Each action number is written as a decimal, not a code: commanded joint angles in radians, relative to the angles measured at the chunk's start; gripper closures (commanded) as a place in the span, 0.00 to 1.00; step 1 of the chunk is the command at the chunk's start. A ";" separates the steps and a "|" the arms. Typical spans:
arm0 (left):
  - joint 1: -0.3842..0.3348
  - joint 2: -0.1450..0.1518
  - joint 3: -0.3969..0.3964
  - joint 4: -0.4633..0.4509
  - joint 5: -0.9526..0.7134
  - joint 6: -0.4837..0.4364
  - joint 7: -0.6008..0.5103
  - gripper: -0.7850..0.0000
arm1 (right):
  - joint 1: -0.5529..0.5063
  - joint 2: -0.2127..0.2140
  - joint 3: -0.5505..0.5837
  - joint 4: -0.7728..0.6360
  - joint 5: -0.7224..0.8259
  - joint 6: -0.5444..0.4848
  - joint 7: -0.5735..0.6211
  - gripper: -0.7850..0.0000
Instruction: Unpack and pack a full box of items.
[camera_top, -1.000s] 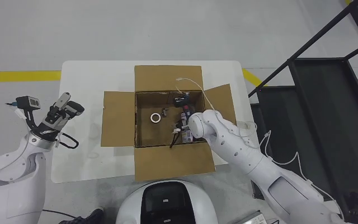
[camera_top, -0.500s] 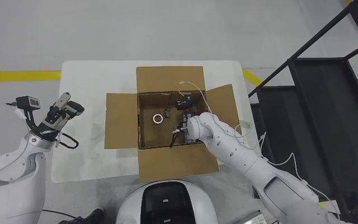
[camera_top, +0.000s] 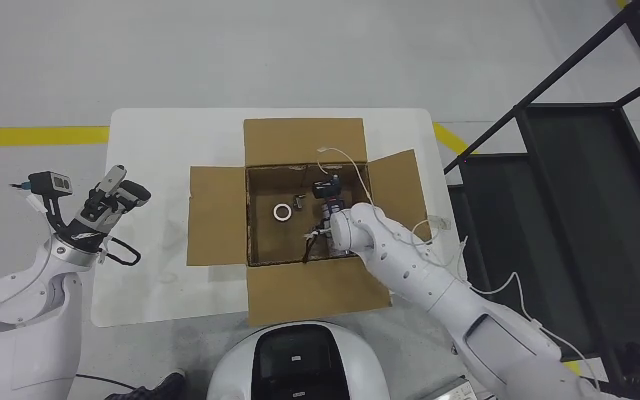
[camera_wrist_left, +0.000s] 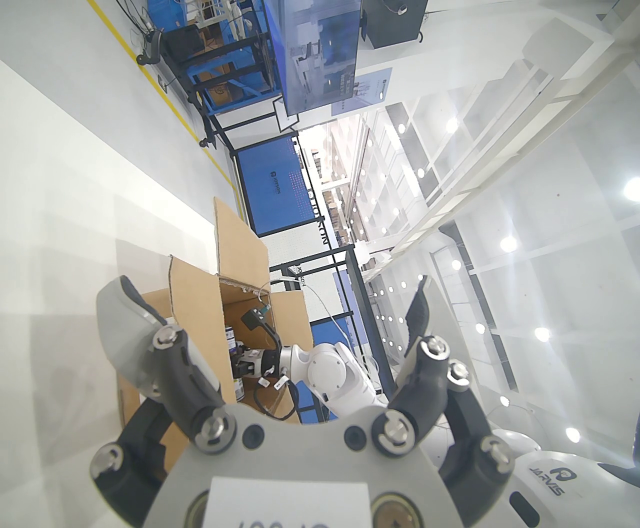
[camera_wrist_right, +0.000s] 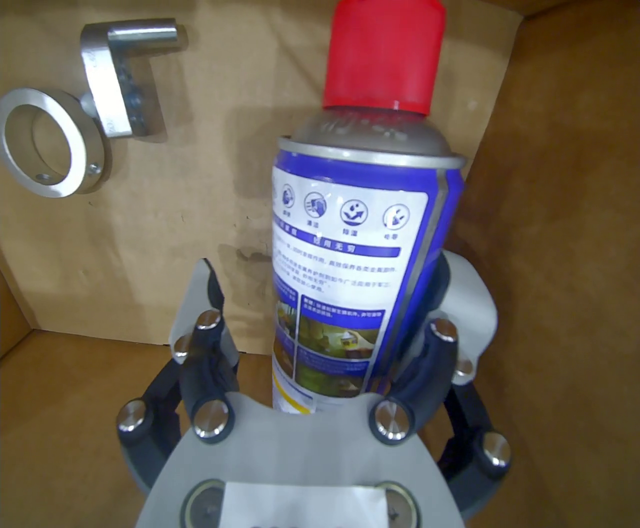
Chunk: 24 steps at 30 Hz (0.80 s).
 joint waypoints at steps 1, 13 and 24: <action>0.000 0.000 0.000 0.000 0.000 0.000 0.000 0.00 | -0.001 -0.002 0.002 0.007 -0.004 0.000 -0.002 1.00; 0.000 0.000 0.000 0.000 0.000 0.000 0.000 0.00 | -0.039 0.010 0.050 -0.106 -0.093 0.034 0.035 1.00; 0.000 0.000 0.000 0.000 0.000 0.000 0.000 0.00 | -0.208 0.068 0.220 -0.451 -0.193 -0.012 0.037 1.00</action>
